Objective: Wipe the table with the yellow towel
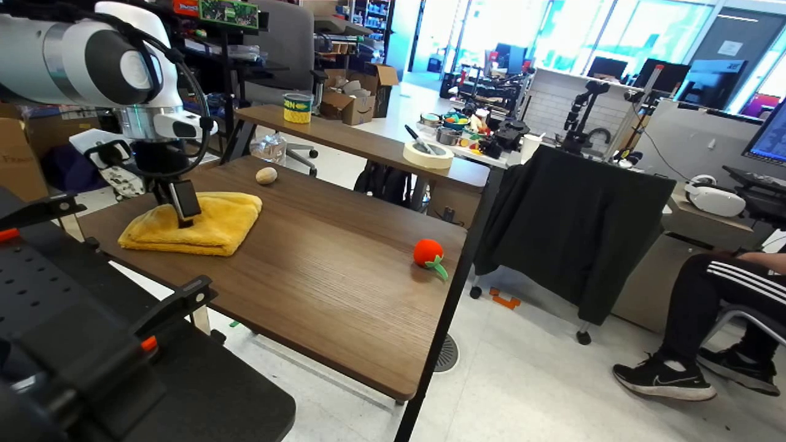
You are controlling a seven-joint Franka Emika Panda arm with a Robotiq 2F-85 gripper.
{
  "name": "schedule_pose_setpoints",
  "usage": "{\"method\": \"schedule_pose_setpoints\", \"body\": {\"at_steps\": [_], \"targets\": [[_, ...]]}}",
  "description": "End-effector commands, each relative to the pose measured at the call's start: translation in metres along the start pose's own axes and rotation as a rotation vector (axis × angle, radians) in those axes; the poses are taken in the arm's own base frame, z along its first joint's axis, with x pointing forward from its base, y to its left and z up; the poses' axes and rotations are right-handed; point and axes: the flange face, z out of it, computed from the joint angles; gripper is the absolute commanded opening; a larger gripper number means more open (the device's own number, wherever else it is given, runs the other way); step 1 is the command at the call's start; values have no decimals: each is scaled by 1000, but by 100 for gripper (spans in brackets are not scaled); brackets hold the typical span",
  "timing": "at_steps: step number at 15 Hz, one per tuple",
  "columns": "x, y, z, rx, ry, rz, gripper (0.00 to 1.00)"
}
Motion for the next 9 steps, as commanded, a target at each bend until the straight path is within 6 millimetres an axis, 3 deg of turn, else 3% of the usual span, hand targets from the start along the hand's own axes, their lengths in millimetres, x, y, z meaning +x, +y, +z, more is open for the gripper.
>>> {"method": "schedule_pose_setpoints", "body": {"at_steps": [1, 9], "targets": [[-2, -5, 0, 10, -6, -29, 100], [-4, -11, -1, 22, -11, -68, 100]]}}
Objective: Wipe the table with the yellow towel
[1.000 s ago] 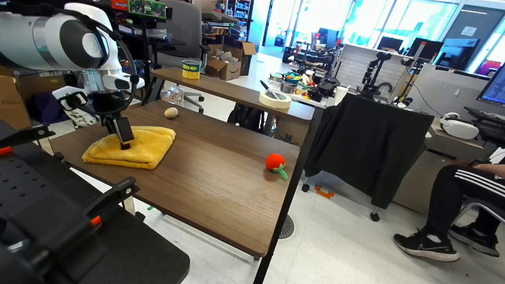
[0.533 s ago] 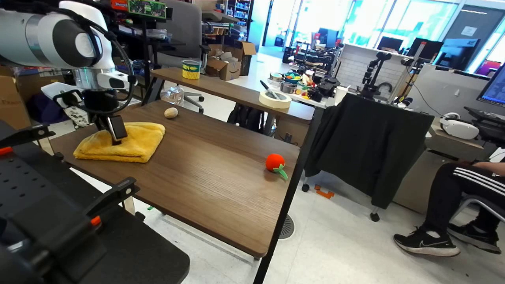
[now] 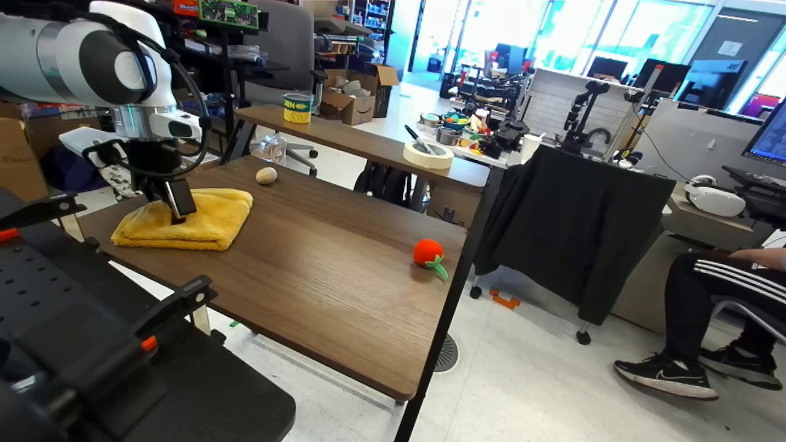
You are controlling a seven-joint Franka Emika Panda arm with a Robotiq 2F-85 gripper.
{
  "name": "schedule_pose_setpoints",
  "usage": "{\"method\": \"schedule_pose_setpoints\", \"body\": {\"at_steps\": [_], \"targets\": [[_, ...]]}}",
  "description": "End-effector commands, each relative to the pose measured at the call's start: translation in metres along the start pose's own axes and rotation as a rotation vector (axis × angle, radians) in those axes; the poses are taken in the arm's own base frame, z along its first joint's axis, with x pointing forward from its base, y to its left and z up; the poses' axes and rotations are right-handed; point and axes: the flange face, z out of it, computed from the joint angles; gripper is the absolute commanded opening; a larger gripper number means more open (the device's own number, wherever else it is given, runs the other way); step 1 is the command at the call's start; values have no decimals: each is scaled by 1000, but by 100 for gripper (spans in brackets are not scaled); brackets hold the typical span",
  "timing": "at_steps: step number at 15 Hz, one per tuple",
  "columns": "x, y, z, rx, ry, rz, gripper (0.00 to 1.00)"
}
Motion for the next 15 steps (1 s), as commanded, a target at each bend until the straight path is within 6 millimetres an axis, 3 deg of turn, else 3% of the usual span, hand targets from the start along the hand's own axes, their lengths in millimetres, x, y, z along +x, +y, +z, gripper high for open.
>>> {"method": "schedule_pose_setpoints", "body": {"at_steps": [1, 5, 7, 9, 11, 15], "targets": [[0, 0, 0, 0, 0, 0, 100], [-1, -6, 0, 24, -9, -9, 100], [-5, -7, 13, 76, -56, -3, 100], [-11, 22, 44, 67, -114, 103, 100], [-12, 58, 61, 48, -140, 221, 100], [-14, 125, 61, 15, -138, 419, 100]]}}
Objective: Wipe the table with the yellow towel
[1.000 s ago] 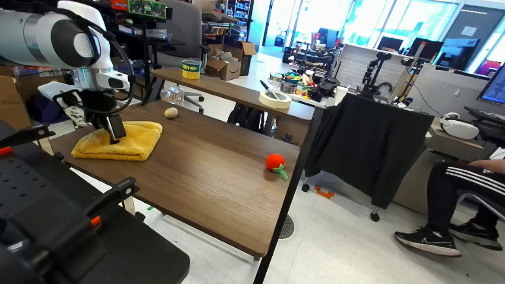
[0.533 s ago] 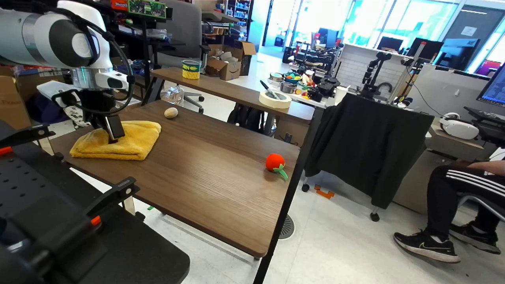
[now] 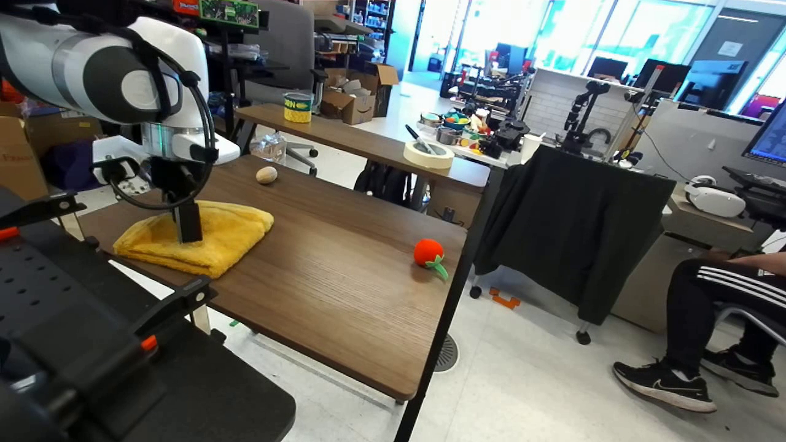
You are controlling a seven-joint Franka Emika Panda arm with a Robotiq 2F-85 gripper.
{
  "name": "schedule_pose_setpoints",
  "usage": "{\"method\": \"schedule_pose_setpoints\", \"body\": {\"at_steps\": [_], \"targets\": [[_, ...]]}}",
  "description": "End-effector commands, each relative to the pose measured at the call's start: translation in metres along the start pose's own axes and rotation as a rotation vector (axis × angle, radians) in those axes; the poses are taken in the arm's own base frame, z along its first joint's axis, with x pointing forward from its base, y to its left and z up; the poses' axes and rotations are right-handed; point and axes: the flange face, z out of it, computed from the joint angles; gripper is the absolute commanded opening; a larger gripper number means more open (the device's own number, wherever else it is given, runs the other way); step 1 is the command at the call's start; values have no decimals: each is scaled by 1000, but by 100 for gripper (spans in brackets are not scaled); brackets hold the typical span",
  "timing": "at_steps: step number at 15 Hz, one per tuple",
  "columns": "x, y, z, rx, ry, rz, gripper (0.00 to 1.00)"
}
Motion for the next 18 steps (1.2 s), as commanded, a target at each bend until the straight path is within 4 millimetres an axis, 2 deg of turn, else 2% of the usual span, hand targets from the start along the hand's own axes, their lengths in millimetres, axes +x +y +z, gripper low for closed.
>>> {"method": "schedule_pose_setpoints", "body": {"at_steps": [1, 5, 7, 9, 13, 18], "targets": [[5, 78, 39, -51, -23, 188, 100], [17, 150, 47, -45, -25, 392, 100], [24, 174, 52, -30, -28, 487, 100], [34, 182, 48, 25, -58, 551, 100], [50, 166, 29, 164, -79, 606, 100], [75, 160, 4, 314, -92, 677, 100]]}}
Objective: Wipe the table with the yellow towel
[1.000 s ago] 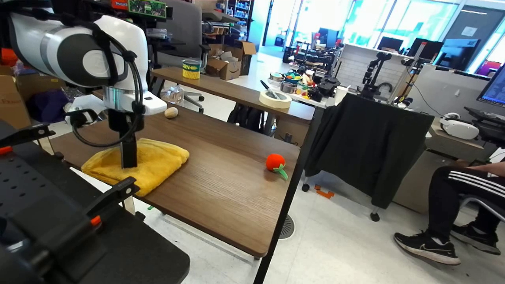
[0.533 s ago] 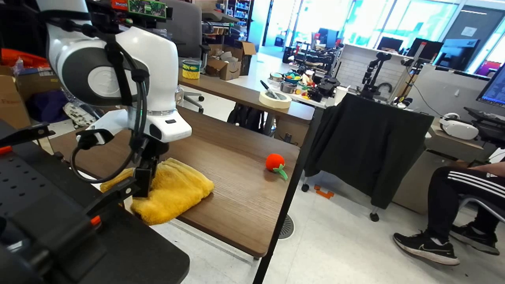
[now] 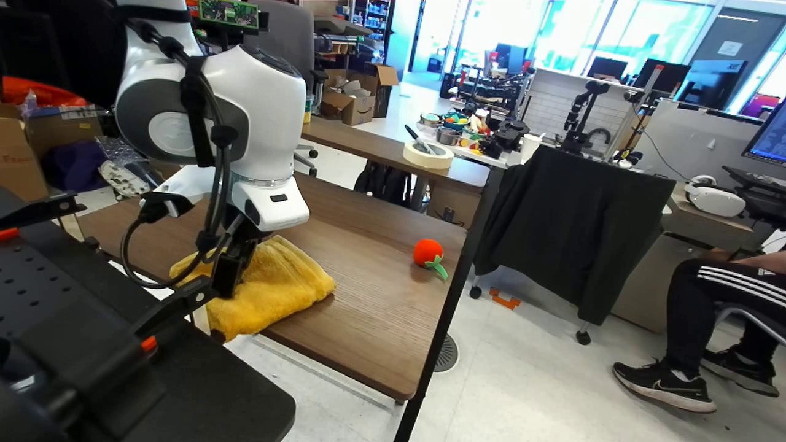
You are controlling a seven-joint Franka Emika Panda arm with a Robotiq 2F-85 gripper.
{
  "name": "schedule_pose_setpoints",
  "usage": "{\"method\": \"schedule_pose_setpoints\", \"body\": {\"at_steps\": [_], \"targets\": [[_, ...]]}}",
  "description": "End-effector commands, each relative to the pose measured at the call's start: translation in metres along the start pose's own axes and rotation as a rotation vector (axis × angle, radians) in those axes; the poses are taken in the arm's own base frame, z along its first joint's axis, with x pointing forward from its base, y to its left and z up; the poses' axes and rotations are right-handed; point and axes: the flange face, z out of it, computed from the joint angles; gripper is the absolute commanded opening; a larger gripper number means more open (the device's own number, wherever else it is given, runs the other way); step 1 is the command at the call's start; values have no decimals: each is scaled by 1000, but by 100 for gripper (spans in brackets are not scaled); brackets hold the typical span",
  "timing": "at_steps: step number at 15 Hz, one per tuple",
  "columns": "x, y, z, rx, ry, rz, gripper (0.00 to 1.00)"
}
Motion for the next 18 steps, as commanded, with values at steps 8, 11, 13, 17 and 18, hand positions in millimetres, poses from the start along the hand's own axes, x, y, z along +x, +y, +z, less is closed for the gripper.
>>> {"method": "schedule_pose_setpoints", "body": {"at_steps": [8, 11, 13, 17, 18], "targets": [[24, -7, -11, 80, -9, 93, 100], [9, -7, -20, 53, 4, 37, 100], [-4, -4, -36, -29, 33, -40, 100], [-21, 3, -68, -176, 15, -222, 100], [-21, 4, -77, -221, 10, -267, 100]]}}
